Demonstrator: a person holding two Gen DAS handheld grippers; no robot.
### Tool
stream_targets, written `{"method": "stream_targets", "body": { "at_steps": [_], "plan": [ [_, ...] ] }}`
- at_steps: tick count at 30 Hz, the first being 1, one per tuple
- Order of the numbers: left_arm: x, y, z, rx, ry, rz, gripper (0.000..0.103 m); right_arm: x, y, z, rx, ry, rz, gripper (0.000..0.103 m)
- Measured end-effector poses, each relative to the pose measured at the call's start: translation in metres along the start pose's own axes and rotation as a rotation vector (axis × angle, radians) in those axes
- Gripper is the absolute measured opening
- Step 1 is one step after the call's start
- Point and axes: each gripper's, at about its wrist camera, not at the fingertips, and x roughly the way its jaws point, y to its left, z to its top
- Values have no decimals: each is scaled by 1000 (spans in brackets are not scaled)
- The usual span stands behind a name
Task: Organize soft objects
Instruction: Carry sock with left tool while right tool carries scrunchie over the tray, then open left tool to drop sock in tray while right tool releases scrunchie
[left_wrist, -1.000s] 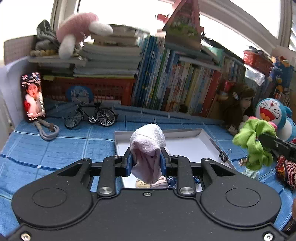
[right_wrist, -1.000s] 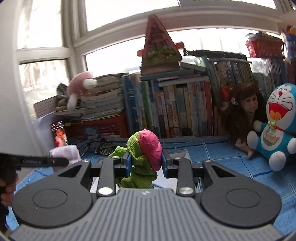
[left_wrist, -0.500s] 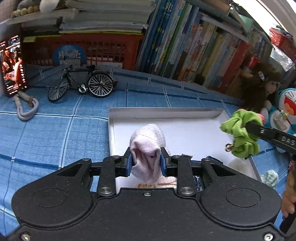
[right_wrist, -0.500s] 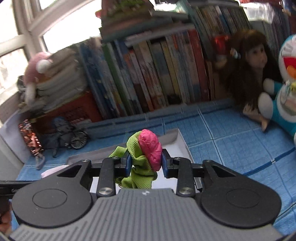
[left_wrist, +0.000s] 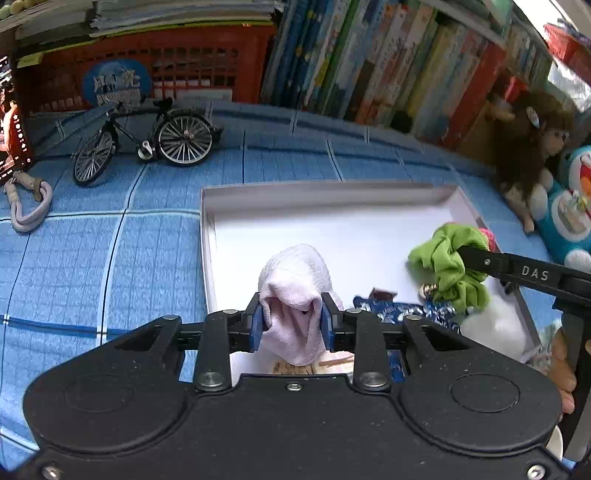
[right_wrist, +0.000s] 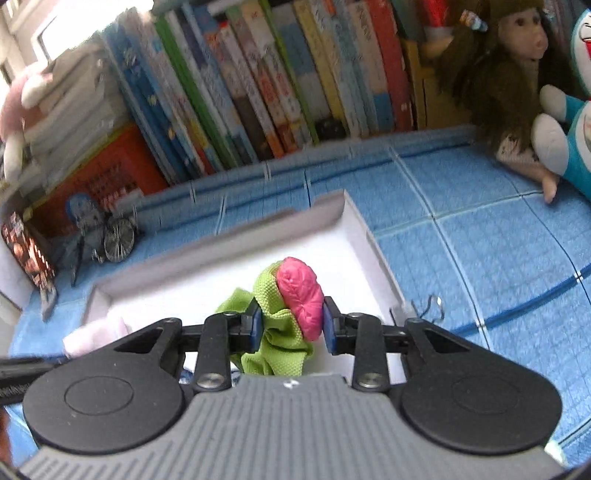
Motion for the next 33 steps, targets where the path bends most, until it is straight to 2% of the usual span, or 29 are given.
{"method": "stream_targets", "body": {
  "at_steps": [4, 10, 23, 26, 28, 33],
  "plan": [
    [2, 0, 3, 14, 72, 3, 29, -3, 7, -2, -53, 29, -2, 36],
    [-4, -7, -2, 67, 115, 11, 30, -7, 13, -5, -102, 66, 1, 36],
    [-11, -3, -10, 53, 130, -8, 30, -10, 10, -10, -111, 89, 7, 38],
    [-13, -2, -11, 35, 121, -7, 34, -12, 9, -11, -97, 82, 13, 44],
    [-17, -3, -11, 30, 114, -4, 38, -14, 7, -10, -81, 82, 22, 59],
    [-40, -6, -10, 12, 40, -19, 52, -30, 6, -9, -69, 51, 53, 69]
  ]
}}
